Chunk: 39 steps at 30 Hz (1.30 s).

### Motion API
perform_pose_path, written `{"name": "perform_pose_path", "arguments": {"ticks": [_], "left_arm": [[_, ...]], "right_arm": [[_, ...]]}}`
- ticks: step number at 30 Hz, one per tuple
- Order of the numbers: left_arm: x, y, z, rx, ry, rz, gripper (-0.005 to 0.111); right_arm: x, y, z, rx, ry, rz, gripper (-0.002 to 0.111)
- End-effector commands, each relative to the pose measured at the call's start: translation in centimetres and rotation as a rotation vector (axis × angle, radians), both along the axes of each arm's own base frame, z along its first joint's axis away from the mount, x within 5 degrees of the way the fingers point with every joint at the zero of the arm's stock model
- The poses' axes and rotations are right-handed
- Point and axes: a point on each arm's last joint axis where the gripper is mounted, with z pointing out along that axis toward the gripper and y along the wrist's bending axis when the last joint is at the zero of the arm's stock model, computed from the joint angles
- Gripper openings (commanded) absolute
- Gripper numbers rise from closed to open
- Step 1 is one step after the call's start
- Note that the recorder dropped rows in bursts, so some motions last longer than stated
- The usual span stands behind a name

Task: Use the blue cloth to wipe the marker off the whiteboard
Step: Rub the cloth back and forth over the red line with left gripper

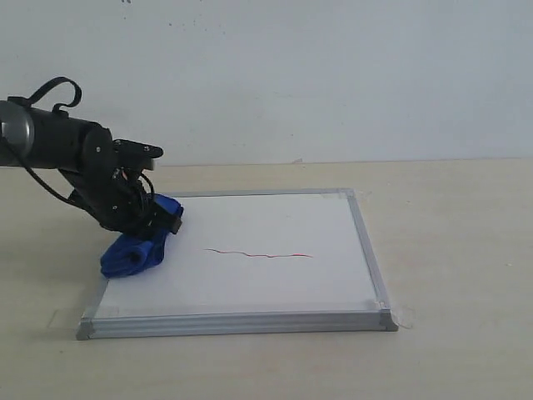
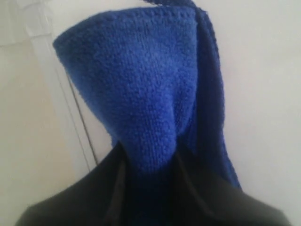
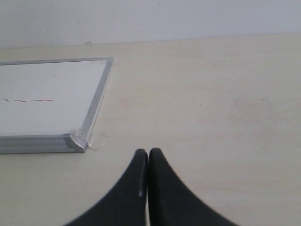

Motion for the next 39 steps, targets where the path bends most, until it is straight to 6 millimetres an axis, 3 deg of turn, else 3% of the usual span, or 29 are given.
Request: {"name": "perform_pose_path", "arguments": {"ticks": [1, 8, 11, 15, 21, 23, 25, 27, 35, 39], "left_arm": [[-1.0, -1.7, -1.8, 0.051, 0.093, -0.085, 0.004], [-3.0, -10.3, -1.9, 0.039, 0.095, -0.297, 0.004], [-3.3, -11.8, -1.8, 0.06, 0.066, -0.353, 0.004], [-2.4, -10.3, -1.6, 0.08, 0.038, -0.3, 0.004], [-0.7, -3.5, -1.2, 0.082, 0.074, -0.083, 0.004], [-0.5, -2.1, -0.9, 0.068, 0.093, -0.014, 0.004], [-0.5, -1.9, -0.9, 0.016, 0.107, 0.047, 0.004], [-0.7, -3.4, -0.9, -0.041, 0.121, 0.008, 0.004], [-3.2, -12.9, -0.8, -0.055, 0.111, -0.285, 0.004], [-4.0, -14.6, -0.9, -0.006, 0.104, -0.363, 0.004]], "right_arm": [[0.0, 0.0, 0.1, -0.001, -0.011, -0.001, 0.0], [0.0, 0.0, 0.1, -0.001, -0.011, -0.001, 0.0], [0.0, 0.0, 0.1, -0.001, -0.011, -0.001, 0.0], [0.0, 0.0, 0.1, -0.001, -0.011, -0.001, 0.0], [0.0, 0.0, 0.1, 0.001, -0.011, -0.002, 0.0], [0.0, 0.0, 0.1, 0.001, -0.011, -0.002, 0.0], [0.0, 0.0, 0.1, -0.002, -0.011, -0.001, 0.0], [0.0, 0.0, 0.1, -0.002, -0.011, -0.001, 0.0], [0.0, 0.0, 0.1, 0.0, -0.011, -0.002, 0.0], [0.0, 0.0, 0.1, -0.002, -0.011, -0.001, 0.0]]}}
